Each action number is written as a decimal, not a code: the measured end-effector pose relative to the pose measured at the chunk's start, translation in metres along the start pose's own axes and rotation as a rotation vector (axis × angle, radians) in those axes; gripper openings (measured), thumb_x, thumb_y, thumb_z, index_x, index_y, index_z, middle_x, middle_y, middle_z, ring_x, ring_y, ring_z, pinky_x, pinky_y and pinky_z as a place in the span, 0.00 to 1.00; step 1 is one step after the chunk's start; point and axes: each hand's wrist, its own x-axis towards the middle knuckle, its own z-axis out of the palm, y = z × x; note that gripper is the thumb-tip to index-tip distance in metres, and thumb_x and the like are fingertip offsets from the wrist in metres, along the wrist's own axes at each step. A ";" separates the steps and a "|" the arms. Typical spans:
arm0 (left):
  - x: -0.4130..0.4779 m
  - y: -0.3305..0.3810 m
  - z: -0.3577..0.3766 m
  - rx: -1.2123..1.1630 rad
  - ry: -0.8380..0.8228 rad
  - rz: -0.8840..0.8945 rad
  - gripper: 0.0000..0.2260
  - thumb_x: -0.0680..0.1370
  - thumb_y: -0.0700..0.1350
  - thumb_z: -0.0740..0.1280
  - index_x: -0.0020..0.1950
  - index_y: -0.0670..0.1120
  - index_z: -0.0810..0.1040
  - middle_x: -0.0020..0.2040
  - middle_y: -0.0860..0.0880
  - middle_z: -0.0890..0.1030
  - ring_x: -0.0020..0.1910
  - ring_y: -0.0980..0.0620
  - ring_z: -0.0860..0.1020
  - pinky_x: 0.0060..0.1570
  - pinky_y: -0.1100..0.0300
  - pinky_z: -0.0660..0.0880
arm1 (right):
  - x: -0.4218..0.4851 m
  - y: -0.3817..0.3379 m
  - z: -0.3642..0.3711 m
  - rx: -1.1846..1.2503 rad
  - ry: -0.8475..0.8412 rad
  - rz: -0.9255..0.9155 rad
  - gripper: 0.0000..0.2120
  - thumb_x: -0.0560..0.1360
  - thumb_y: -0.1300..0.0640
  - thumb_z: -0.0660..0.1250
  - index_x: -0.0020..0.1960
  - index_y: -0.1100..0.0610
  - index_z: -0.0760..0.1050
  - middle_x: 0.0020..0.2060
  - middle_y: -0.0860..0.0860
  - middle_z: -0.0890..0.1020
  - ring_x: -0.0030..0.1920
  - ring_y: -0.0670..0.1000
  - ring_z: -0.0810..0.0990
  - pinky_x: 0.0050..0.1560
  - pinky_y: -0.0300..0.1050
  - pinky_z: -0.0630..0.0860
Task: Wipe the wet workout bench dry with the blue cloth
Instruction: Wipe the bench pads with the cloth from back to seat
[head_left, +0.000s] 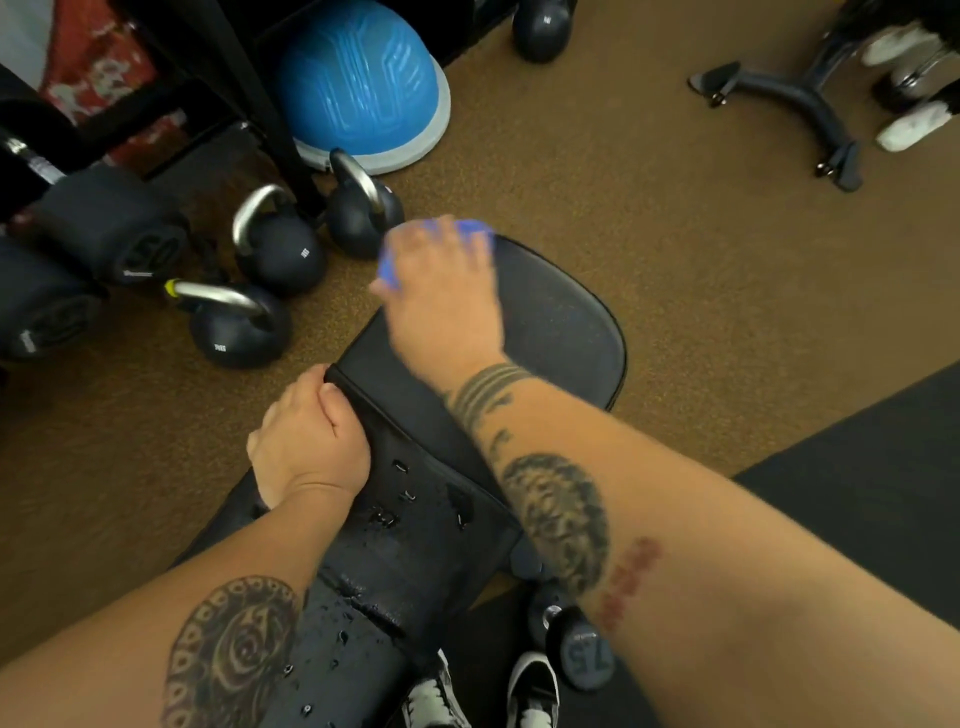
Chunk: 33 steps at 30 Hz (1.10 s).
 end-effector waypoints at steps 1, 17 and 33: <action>0.000 0.000 0.000 0.003 0.001 -0.001 0.20 0.82 0.49 0.51 0.71 0.48 0.72 0.65 0.42 0.78 0.63 0.38 0.75 0.60 0.42 0.67 | -0.006 -0.017 0.005 -0.005 -0.046 -0.167 0.28 0.81 0.40 0.54 0.76 0.53 0.65 0.72 0.52 0.71 0.75 0.58 0.63 0.75 0.61 0.56; -0.001 0.002 -0.005 -0.016 -0.024 -0.021 0.21 0.83 0.49 0.50 0.73 0.50 0.70 0.69 0.45 0.76 0.67 0.42 0.73 0.64 0.44 0.66 | -0.115 0.094 -0.009 0.095 0.064 0.142 0.25 0.82 0.46 0.59 0.77 0.52 0.65 0.77 0.50 0.65 0.79 0.58 0.57 0.77 0.65 0.52; -0.125 0.040 -0.044 -0.988 -0.181 -0.097 0.12 0.80 0.48 0.61 0.58 0.47 0.81 0.59 0.47 0.82 0.60 0.49 0.79 0.64 0.49 0.74 | -0.212 -0.004 -0.080 1.574 -0.195 0.806 0.21 0.81 0.36 0.55 0.60 0.46 0.80 0.55 0.47 0.84 0.57 0.50 0.82 0.65 0.54 0.76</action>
